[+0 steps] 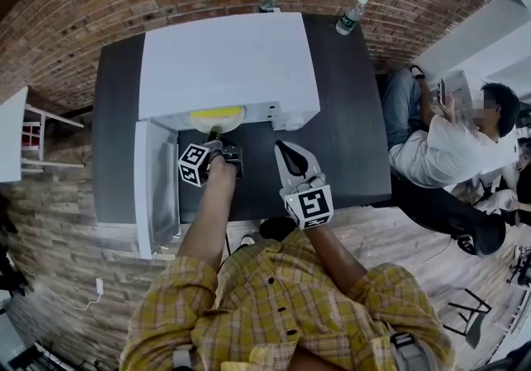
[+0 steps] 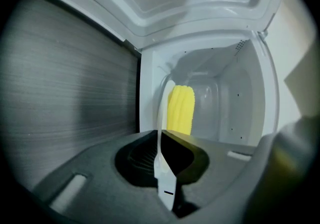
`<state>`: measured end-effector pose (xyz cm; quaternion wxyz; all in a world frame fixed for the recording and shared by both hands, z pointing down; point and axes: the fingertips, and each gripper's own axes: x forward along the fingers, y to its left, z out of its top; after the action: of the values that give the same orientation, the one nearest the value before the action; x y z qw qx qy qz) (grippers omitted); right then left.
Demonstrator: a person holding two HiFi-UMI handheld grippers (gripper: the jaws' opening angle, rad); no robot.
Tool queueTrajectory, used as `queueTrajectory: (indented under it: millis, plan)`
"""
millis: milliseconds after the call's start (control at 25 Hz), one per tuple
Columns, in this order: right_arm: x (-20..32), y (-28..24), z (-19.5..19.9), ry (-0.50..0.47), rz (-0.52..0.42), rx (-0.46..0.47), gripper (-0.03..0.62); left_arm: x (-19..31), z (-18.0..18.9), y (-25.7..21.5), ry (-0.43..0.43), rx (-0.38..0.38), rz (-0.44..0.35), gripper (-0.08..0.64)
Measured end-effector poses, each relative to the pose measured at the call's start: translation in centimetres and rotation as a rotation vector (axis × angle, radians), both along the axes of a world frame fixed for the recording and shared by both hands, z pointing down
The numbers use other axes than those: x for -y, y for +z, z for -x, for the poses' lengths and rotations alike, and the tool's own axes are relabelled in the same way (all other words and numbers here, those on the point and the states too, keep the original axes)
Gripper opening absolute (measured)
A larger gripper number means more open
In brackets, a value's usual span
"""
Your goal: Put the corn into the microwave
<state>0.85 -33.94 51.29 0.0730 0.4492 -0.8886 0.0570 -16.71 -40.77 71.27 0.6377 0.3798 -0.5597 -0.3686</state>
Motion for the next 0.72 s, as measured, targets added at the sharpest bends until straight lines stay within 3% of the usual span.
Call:
queueTrajectory:
  millis: [720]
  plan:
    - [0.2, 0.6, 0.0, -0.006, 0.026, 0.012, 0.003, 1.8, 0.6, 0.1, -0.002, -0.008, 0.023, 0.018]
